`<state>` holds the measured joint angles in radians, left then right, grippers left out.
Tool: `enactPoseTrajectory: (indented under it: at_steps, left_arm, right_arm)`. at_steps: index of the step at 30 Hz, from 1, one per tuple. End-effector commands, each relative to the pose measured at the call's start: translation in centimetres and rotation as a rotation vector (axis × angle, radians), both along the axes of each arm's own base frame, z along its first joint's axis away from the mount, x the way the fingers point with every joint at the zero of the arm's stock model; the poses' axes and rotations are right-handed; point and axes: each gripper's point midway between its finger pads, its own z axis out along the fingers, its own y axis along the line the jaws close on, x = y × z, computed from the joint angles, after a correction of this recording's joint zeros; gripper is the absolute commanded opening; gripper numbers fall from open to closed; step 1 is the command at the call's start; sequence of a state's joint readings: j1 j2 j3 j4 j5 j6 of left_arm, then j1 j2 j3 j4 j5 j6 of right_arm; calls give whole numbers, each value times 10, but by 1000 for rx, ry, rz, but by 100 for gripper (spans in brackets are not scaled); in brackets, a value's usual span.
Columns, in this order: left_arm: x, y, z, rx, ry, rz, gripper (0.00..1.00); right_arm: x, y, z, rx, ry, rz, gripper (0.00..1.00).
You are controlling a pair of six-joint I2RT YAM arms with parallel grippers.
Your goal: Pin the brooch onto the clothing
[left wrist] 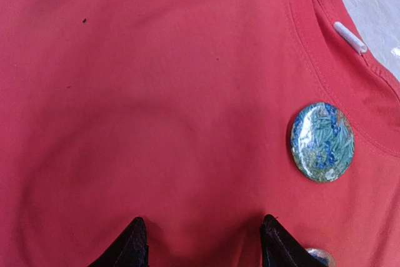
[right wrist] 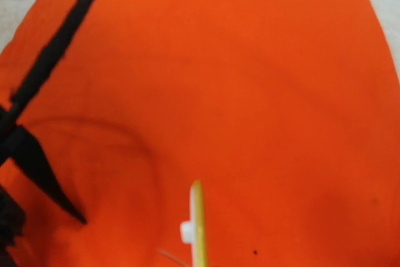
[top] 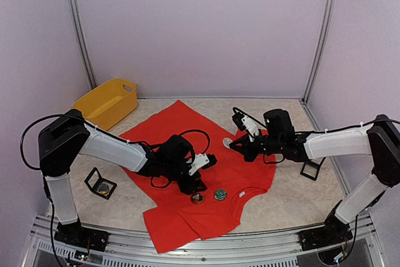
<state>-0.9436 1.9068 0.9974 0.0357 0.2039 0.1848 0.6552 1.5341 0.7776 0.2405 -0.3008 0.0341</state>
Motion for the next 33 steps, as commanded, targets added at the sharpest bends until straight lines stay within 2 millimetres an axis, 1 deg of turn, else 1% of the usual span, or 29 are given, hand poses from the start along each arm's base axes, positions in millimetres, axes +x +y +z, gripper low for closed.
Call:
enactPoseTrajectory:
  at_steps: [1,3,6,8,11,13,16,17,18,19,21,23,25,28,33]
  left_arm:
    - [16,-3,-6,32,-42,-35,56]
    - [21,-3,-7,24,-33,-22,56]
    - [22,-6,1,-10,-16,-40,56]
    - [24,-5,6,-11,-36,-48,57]
    - [33,-1,8,5,-70,-32,57]
    - [34,0,3,10,-59,-41,57]
    - [21,6,-17,61,-6,-73,57]
    - [18,8,-23,68,1,-77,56]
    - [17,9,-27,67,0,-79,51]
    - [17,9,-30,63,-3,-75,43]
    - [17,6,-30,47,-4,-77,22]
    - [14,2,-26,17,7,-91,1]
    - [11,-3,-13,-35,-3,-99,0]
    - [11,-6,3,-100,-19,-92,0]
    - [9,-13,30,-182,-28,-100,0]
  right_arm:
    - [4,4,1,15,-24,27,0]
    - [3,5,-2,18,-21,35,0]
    - [4,5,-4,15,-15,37,0]
    - [5,5,-5,17,-14,39,0]
    - [8,4,-6,19,-12,36,0]
    - [9,5,-8,22,-9,42,0]
    - [8,7,-14,22,5,53,0]
    - [7,7,-16,19,9,54,0]
    - [7,6,-19,15,10,51,0]
    - [6,5,-21,16,7,48,0]
    - [2,1,-27,1,-42,57,0]
    - [-2,-2,-30,3,-95,54,0]
    - [-7,0,-31,2,-161,73,0]
    - [-13,8,-39,-26,-226,107,0]
    - [-24,21,-44,-64,-396,142,0]
